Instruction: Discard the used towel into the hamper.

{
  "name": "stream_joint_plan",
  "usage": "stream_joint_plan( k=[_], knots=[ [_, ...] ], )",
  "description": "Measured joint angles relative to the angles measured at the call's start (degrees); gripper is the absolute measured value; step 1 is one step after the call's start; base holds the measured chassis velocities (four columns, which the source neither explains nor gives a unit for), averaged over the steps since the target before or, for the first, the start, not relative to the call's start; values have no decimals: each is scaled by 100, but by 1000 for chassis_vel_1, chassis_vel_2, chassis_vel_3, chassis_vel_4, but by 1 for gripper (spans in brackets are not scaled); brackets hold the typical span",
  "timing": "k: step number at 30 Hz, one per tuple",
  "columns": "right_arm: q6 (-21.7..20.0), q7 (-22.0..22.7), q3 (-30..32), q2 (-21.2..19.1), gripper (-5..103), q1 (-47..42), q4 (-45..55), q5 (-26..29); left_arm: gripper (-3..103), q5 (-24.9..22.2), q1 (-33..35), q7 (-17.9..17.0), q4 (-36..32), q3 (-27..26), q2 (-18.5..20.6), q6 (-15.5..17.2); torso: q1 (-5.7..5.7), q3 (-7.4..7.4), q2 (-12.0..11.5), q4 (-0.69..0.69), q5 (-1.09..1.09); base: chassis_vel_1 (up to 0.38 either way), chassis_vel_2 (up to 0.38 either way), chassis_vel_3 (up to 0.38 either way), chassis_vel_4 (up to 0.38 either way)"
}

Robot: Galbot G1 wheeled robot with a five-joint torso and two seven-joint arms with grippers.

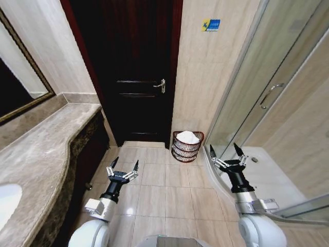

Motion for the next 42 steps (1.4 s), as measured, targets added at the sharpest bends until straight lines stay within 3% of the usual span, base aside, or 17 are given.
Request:
stream_joint_plan(
  k=[42],
  knots=[
    [0, 0, 0, 0, 100, 2, 0, 0, 100, 0, 0, 0, 0, 0, 0, 0, 1, 0, 0, 0, 1, 75, -79, -79, 78]
  ],
)
